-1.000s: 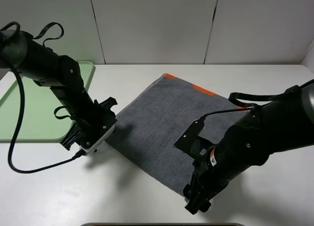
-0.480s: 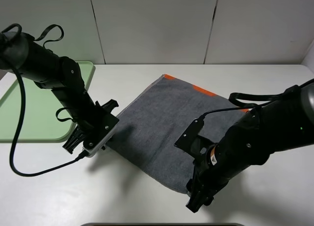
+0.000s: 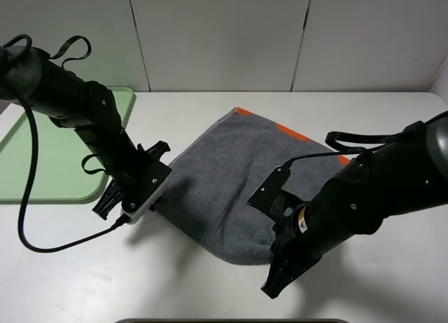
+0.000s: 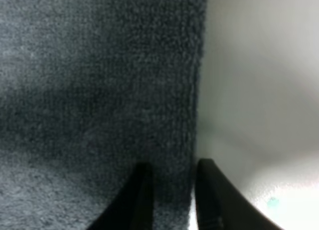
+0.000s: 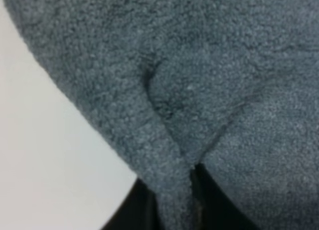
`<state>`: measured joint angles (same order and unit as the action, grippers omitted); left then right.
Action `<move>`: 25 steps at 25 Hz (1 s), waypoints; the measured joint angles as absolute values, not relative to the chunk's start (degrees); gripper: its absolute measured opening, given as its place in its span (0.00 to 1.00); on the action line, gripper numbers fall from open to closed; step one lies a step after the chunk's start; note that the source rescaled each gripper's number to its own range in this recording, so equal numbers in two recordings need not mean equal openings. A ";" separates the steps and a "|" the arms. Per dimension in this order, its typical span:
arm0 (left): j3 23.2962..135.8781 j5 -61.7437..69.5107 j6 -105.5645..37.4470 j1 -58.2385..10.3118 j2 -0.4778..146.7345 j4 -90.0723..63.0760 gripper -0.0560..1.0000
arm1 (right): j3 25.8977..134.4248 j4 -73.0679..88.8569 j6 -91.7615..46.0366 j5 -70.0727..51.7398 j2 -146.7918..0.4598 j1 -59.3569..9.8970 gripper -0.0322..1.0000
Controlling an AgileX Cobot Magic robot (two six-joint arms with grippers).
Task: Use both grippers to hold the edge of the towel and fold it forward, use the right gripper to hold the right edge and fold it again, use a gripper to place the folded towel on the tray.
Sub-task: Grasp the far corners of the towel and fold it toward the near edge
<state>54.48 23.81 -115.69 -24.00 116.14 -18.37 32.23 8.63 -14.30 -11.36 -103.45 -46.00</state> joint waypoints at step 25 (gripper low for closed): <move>53.08 21.28 -114.37 -24.45 113.18 -18.13 0.06 | 32.21 11.44 -12.37 -20.07 -99.58 -46.52 0.03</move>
